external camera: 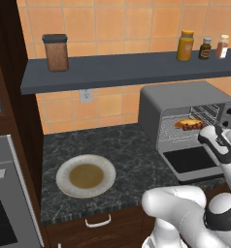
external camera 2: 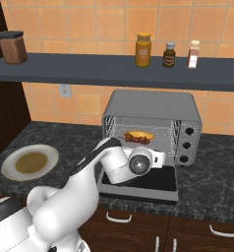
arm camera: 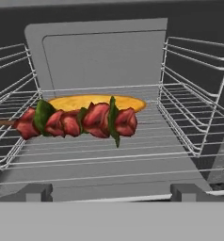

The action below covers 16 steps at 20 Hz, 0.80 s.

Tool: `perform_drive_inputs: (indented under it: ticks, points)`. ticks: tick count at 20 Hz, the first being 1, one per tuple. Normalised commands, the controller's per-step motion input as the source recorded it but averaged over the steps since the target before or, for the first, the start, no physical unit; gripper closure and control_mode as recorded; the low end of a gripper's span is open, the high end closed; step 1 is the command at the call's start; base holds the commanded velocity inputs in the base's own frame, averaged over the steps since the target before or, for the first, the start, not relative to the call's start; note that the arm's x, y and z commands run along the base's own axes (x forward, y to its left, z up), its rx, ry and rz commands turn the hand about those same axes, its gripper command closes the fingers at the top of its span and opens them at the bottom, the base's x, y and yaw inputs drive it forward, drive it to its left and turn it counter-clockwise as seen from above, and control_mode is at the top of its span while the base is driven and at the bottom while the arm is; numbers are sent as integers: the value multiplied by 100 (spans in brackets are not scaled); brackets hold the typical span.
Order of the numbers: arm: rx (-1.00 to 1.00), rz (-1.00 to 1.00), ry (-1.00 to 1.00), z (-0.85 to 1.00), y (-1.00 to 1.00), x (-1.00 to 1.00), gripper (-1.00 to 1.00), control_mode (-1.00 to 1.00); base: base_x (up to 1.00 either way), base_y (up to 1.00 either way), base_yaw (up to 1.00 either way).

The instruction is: Pick up the kebab skewer and baguette bread, and place them inside the toaster oven. Close the toaster oven door and start by setting the timer.

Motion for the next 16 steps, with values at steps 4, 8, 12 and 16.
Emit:
perform_drive_inputs:
  ticks: [4,8,12,16]
  points:
    - [-3,0,-3,-15,0,21,-100,-100,0,0,0]
    - [-7,0,-9,-20,0,11,-100,-100,0,0,0]
    - [-6,0,-6,-25,0,15,-100,-100,0,0,0]
    - [-4,0,-7,-21,0,11,-100,-100,0,0,0]
